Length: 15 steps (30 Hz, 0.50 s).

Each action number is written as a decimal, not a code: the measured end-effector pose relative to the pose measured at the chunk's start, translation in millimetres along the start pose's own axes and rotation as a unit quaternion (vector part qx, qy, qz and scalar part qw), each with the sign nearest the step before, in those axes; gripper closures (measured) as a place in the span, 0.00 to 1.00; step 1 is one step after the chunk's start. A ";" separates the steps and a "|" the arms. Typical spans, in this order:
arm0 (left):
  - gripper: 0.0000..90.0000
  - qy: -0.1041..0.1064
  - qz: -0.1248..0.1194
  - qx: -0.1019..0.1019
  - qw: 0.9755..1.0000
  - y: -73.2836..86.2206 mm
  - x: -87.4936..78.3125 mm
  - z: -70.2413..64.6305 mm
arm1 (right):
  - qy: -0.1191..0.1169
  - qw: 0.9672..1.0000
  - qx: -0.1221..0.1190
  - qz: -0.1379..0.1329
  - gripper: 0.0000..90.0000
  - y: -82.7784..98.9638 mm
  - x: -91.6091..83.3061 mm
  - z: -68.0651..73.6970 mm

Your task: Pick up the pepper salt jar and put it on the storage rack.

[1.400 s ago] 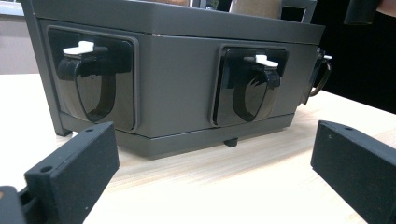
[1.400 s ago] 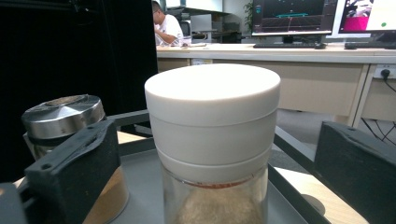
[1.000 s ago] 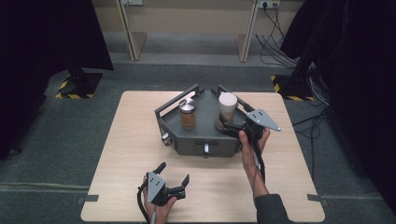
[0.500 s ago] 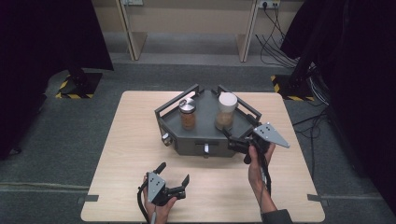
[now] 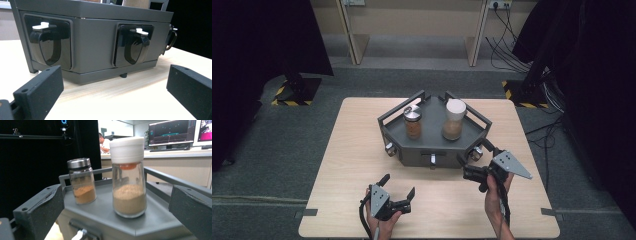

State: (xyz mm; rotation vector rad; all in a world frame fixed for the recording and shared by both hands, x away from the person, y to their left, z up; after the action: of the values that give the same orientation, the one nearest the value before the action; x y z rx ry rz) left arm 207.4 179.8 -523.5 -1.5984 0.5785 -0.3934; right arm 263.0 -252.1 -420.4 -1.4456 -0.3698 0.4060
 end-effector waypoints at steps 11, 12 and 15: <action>0.00 0.000 0.001 0.001 1.000 -0.2 0.2 -0.1 | -0.012 1.000 -0.001 0.012 0.01 25.8 -23.7 -0.7; 0.00 0.000 0.001 0.000 1.000 -0.2 0.2 0.0 | -0.012 1.000 -0.003 0.016 0.00 28.1 -25.1 -0.4; 0.00 0.001 0.001 0.000 1.000 -0.3 0.3 0.0 | -0.014 1.000 -0.002 0.021 0.00 37.0 -28.7 -0.7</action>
State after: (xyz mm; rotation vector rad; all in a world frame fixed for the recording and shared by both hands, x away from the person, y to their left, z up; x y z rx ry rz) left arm 207.7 179.6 -523.2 -1.5975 0.5814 -0.3923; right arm 236.5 -263.6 -457.4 -1.4554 -0.3642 0.4590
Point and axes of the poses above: each handheld gripper's, and its own axes: x roughly forward along the jaws, y roughly out of its underside, z roughly to its left, the point moved 4 cm from there along x, roughly forward along the jaws, and after that the axes turned 6 degrees about y, right-handed, at the moved point
